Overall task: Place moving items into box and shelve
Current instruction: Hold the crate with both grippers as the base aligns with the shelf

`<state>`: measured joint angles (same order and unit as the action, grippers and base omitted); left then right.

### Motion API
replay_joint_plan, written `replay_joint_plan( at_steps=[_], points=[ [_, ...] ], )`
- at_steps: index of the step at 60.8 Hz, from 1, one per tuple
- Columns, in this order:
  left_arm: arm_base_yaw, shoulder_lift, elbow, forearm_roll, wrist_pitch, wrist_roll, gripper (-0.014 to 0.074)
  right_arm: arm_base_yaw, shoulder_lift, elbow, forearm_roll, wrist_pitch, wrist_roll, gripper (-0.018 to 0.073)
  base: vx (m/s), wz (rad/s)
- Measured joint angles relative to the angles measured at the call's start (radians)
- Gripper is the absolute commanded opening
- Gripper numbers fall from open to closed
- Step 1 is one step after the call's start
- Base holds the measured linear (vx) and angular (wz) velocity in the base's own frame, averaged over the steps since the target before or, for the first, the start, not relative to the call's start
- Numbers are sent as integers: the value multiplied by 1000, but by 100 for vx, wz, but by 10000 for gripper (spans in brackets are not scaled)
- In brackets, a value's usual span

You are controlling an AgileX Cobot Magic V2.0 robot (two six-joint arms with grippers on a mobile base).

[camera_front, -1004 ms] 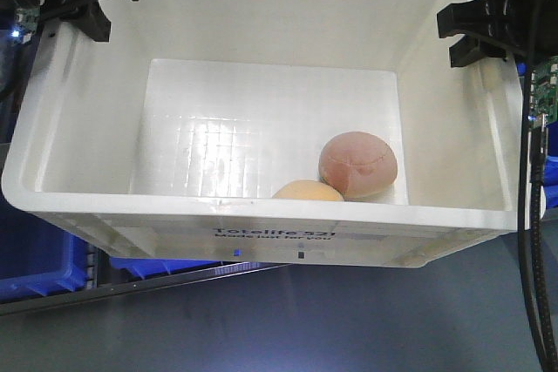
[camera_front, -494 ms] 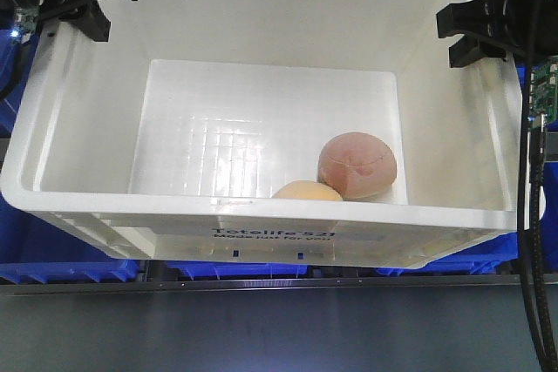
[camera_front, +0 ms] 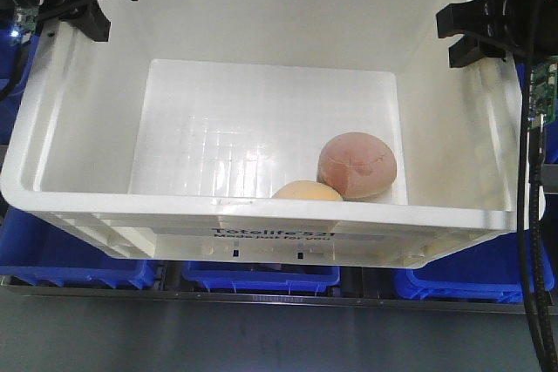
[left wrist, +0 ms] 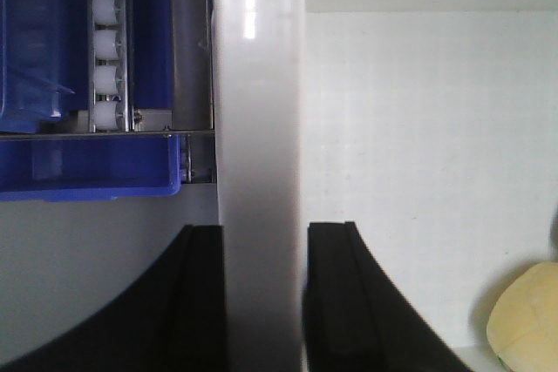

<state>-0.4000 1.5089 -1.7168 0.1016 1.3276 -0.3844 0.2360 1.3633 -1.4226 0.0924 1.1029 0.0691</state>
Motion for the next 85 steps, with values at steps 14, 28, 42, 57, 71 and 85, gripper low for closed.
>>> replay_joint_plan(
  at_steps=[14, 28, 42, 57, 71, 85],
  points=[
    [0, 0, 0, 0, 0, 0, -3, 0, 0, 0, 0, 0, 0, -6, 8, 2],
    [0, 0, 0, -1, 0, 0, -3, 0, 0, 0, -1, 0, 0, -6, 7, -1],
    [0, 0, 0, -1, 0, 0, -3, 0, 0, 0, -1, 0, 0, -6, 7, -1],
    [0, 0, 0, -1, 0, 0, -3, 0, 0, 0, -1, 0, 0, -6, 7, -1],
    [0, 0, 0, -1, 0, 0, -3, 0, 0, 0, -1, 0, 0, -6, 7, -1],
    [0, 0, 0, -1, 0, 0, -3, 0, 0, 0, -1, 0, 0, -6, 5, -1]
  ],
)
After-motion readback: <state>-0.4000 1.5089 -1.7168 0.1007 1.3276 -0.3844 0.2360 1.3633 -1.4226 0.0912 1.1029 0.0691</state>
